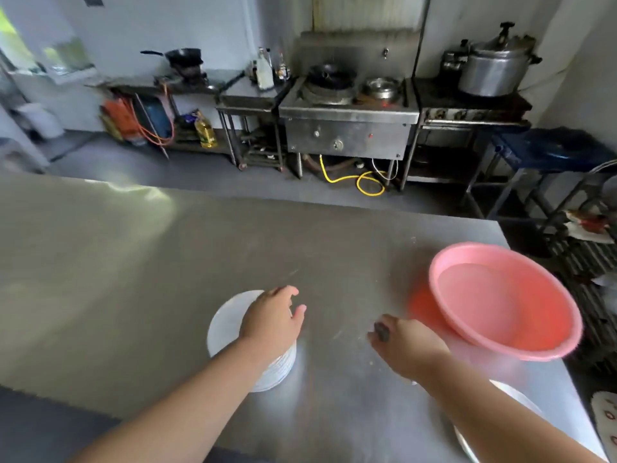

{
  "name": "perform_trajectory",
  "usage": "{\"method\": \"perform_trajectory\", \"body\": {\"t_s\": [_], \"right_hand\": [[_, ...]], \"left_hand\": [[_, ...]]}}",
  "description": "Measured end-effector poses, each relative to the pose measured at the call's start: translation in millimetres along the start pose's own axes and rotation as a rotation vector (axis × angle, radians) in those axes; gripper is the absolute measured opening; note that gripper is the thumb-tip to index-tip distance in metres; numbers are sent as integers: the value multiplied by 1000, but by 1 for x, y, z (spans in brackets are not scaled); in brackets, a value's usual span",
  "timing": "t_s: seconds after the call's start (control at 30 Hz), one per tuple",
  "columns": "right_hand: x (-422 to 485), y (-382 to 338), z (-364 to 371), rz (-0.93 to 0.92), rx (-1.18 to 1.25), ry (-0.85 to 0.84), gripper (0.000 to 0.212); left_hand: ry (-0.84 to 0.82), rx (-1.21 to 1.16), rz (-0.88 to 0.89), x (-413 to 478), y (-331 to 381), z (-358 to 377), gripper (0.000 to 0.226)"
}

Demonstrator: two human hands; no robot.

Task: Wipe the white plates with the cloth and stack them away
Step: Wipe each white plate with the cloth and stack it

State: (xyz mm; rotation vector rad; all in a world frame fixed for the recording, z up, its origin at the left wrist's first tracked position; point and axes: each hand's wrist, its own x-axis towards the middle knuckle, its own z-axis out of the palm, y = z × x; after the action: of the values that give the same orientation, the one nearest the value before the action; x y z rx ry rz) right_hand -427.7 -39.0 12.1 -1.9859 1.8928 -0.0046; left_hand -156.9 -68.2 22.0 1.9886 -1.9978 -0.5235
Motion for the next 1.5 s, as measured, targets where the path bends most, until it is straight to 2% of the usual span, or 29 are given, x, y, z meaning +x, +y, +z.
{"method": "perform_trajectory", "body": {"t_s": [0.13,0.27,0.37,0.47,0.63,0.73,0.9,1.17,1.37,1.5], "right_hand": [[32,-80,13,-7,96,-76,40],[55,-132,32,-17,127,-107,36],[64,-151,46,19,82,-95,25],[68,-157,57,68,51,-52,14],[69,-159,61,94,100,-50,13],[63,-153,58,125,136,-35,15],[41,-124,55,215,347,35,12],[52,-123,57,186,515,46,16],[60,-118,65,103,468,-44,7],[62,-110,57,86,490,-12,5]], "left_hand": [[76,43,-195,2,-79,-36,26],[-30,250,-350,-6,-133,-44,32],[-143,269,-344,-10,-155,-40,33],[-162,199,-292,-13,-165,-31,28],[-185,45,-293,-6,-167,-29,29],[-195,33,-288,-4,-162,-30,29],[-207,64,-265,-5,-138,-20,31],[-145,61,-376,5,-126,-11,21],[-53,71,-451,1,-128,-14,21],[4,23,-430,1,-116,-20,24]]}}
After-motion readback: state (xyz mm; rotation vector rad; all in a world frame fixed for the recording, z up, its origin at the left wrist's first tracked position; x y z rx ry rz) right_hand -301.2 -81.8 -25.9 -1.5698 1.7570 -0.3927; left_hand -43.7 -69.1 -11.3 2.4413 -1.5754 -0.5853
